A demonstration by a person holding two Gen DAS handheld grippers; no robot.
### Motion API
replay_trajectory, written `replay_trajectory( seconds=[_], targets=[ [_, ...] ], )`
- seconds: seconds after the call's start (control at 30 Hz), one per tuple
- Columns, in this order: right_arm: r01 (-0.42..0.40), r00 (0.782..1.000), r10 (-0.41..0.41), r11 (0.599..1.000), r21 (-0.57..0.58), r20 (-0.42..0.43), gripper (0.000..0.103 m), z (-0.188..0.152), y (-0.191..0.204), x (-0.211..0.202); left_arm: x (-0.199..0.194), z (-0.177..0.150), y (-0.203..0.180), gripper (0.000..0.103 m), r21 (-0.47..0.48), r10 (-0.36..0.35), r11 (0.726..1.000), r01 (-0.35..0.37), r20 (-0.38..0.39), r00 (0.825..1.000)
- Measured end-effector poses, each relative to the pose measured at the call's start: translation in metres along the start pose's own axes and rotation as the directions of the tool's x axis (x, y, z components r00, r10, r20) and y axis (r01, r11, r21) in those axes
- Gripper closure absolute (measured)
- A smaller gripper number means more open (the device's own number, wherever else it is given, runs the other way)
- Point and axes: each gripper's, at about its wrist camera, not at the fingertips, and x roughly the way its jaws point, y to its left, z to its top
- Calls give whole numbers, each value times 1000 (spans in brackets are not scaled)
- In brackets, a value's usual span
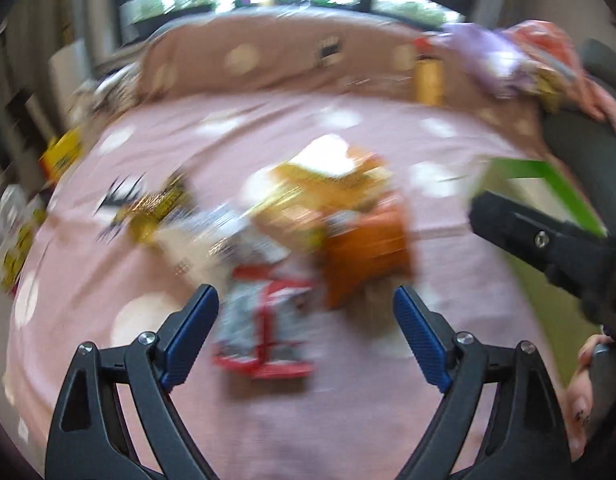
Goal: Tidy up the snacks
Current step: 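Withdraw the right tool from the box back toward the snack pile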
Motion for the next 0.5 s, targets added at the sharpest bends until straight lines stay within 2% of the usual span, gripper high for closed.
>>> replay_trajectory(
  seconds=[0.07, 0.2, 0.27, 0.37, 0.47, 0.5],
  targets=[
    [84, 996, -86, 995, -48, -33, 9, -6, 6, 21, 13, -5, 16, 14, -47, 4, 999, -5, -29, 1000],
    [168, 982, -173, 983, -70, -76, 9, -12, -4, 47, 27, -9, 33, 14, -73, 62, 995, -65, -52, 997],
    [169, 980, -173, 985, -45, -95, 9, -13, -14, 54, 31, -11, 38, 14, -86, 70, 993, -76, -66, 995],
    [139, 985, -138, 990, -3, -106, 9, -15, -20, 58, 44, -13, 40, 13, -116, 26, 992, -39, -113, 993],
    [125, 987, -123, 992, 18, -105, 8, -17, -22, 60, 46, -19, 31, 9, -53, 79, 995, -85, -102, 992],
    [123, 987, -121, 992, 15, -106, 4, -18, -23, 61, 49, -21, 27, 7, -20, 102, 994, -104, -96, 990]
  ],
)
